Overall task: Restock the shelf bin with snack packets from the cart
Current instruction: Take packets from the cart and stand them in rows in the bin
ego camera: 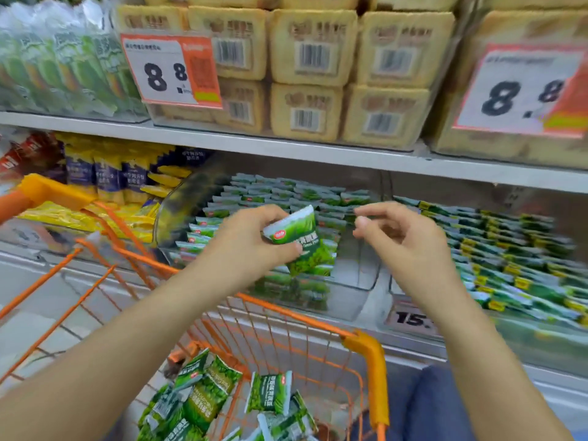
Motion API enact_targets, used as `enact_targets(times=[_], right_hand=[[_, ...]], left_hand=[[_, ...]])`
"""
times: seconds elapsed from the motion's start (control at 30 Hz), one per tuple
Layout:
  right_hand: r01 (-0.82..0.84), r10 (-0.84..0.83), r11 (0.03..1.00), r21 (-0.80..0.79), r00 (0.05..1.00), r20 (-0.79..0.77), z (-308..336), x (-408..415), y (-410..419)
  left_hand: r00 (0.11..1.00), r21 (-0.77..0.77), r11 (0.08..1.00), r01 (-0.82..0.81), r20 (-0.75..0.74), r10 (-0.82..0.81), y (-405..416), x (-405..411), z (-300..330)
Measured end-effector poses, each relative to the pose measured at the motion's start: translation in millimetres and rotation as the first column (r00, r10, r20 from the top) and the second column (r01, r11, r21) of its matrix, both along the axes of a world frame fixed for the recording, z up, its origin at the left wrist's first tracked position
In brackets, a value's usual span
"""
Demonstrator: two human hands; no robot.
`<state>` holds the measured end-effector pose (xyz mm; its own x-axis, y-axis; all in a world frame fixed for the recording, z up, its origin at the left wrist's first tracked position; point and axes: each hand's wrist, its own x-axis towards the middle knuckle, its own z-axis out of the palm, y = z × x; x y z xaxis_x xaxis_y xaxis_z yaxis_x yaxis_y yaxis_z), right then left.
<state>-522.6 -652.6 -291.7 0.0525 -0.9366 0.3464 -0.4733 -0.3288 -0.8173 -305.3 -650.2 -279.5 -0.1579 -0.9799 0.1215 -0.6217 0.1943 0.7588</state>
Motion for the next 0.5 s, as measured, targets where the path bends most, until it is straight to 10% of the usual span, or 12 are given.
enact_targets(times=[0.17,0.5], right_hand=[[0.324,-0.301,0.946,0.003,0.882,-0.364,0.6,-35.8,-50.3],[0.157,-0.085,0.952,0.264,0.96,-0.265,-18.4,-29.0,-82.1]], left_hand=[[0.993,-0.016,0.993,-0.118,-0.003,0.118,-55.9,-36.6,-10.1],[0.953,-0.016,0.958,-0.287,0.095,0.287,-170.4,-114.3,-51.7]])
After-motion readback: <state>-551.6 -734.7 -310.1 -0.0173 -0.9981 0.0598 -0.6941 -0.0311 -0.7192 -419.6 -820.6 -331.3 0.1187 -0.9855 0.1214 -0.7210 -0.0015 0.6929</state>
